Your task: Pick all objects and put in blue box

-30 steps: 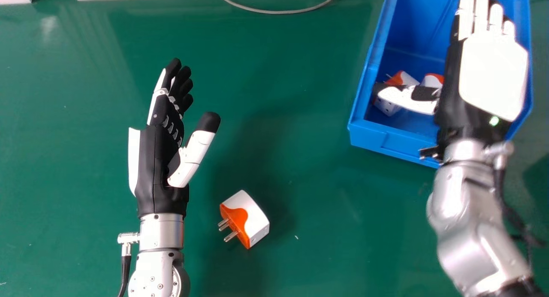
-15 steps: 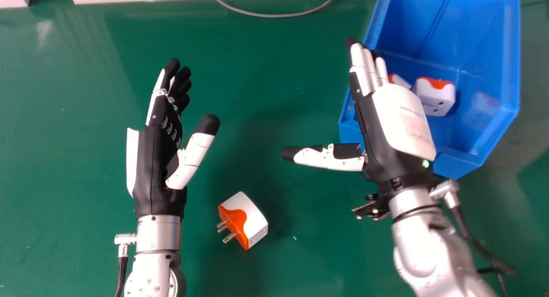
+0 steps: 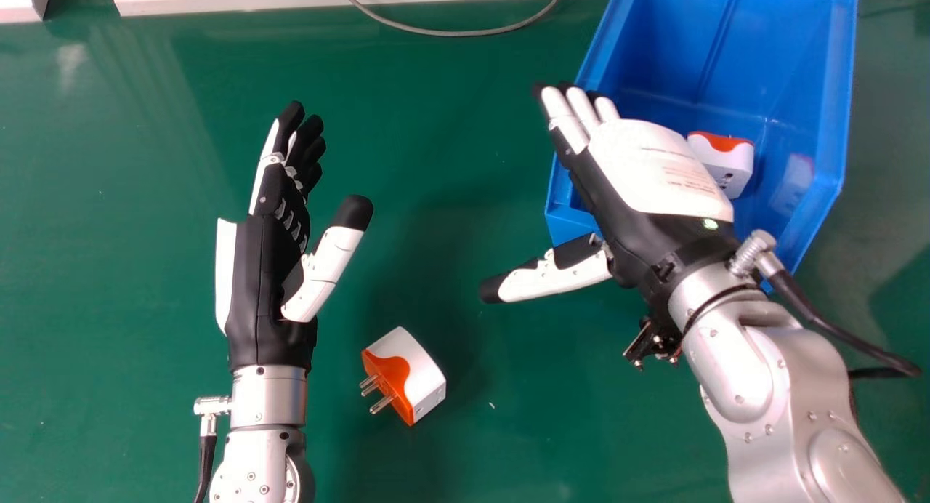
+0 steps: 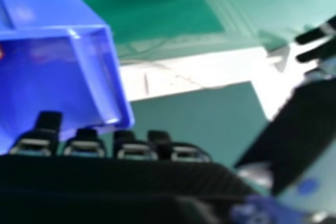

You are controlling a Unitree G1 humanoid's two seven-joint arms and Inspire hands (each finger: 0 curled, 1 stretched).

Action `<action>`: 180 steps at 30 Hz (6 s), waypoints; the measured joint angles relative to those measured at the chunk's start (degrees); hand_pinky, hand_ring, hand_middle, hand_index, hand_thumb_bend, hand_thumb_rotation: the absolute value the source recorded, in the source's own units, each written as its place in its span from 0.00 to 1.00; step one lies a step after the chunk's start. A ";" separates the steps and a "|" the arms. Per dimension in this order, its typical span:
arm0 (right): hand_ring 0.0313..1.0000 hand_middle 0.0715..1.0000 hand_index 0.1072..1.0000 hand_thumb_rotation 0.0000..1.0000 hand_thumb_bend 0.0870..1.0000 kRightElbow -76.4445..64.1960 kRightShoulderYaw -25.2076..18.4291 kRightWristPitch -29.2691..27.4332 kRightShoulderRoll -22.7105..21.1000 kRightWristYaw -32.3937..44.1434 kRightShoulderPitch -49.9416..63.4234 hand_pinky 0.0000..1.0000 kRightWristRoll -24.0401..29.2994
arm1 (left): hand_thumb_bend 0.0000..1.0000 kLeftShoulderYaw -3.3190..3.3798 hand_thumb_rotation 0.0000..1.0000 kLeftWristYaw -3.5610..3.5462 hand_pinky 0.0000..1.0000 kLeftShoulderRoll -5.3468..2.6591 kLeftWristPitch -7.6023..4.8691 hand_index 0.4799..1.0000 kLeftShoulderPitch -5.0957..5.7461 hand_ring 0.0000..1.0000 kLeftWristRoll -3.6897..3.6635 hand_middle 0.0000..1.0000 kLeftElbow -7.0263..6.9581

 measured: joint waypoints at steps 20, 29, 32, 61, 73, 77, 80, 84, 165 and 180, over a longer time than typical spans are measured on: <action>1.00 1.00 1.00 0.34 0.80 16.79 -2.53 -9.47 19.68 -51.72 11.55 0.98 -2.66 | 0.92 -0.04 0.66 0.62 0.96 0.22 -0.03 0.82 0.48 0.93 0.53 0.91 -0.29; 1.00 1.00 1.00 0.36 0.81 26.53 -5.85 -22.34 20.26 -72.58 8.66 1.00 -0.69 | 0.91 -0.15 0.66 0.54 0.96 0.28 0.00 0.83 0.59 0.93 0.72 0.91 -0.34; 1.00 1.00 1.00 0.34 0.83 29.25 -5.82 -26.66 19.41 -76.15 7.25 1.00 -0.69 | 0.92 -0.15 0.66 0.63 0.96 0.25 0.11 0.83 0.62 0.93 0.79 0.91 -0.38; 0.92 0.95 1.00 0.38 1.00 33.51 -1.00 -70.92 1.71 -44.57 0.70 0.82 19.73 | 0.92 -0.04 0.66 -0.44 0.97 0.22 0.09 0.84 0.83 0.94 -0.07 0.92 -0.63; 0.86 0.86 0.98 0.34 1.00 24.49 -4.87 -62.93 1.85 -27.28 4.87 0.73 21.78 | 0.91 0.09 0.65 -1.67 0.97 -0.03 0.03 0.84 0.82 0.93 -1.55 0.92 -0.59; 0.87 0.87 0.99 0.31 1.00 20.99 -5.35 -56.49 1.95 -20.97 6.38 0.73 23.15 | 0.91 0.14 0.66 -1.03 0.96 -0.01 -0.34 0.82 0.81 0.92 -1.13 0.92 -0.47; 0.87 0.88 0.99 0.30 1.00 17.51 -5.46 -49.83 2.07 -16.51 7.52 0.73 22.92 | 0.91 0.12 0.66 -0.94 0.96 -0.01 -0.40 0.82 0.81 0.92 -0.93 0.92 -0.43; 0.88 0.89 1.00 0.30 0.99 12.33 -5.54 -40.26 2.24 -12.68 9.31 0.72 18.76 | 0.91 0.11 0.67 -0.25 0.96 0.03 -0.47 0.82 0.81 0.92 -0.27 0.92 -0.38; 0.83 0.84 0.73 0.00 0.69 18.22 13.58 -18.00 7.95 -2.40 1.83 0.55 -10.81 | 0.94 -0.41 0.67 1.77 0.93 0.35 -0.09 0.82 0.86 0.92 1.78 0.91 -1.22; 0.76 0.80 0.68 0.00 0.69 19.93 13.91 -19.26 8.34 -5.67 1.80 0.53 -10.53 | 0.93 -0.45 0.67 1.97 0.94 0.34 -0.08 0.82 0.86 0.92 1.82 0.91 -1.22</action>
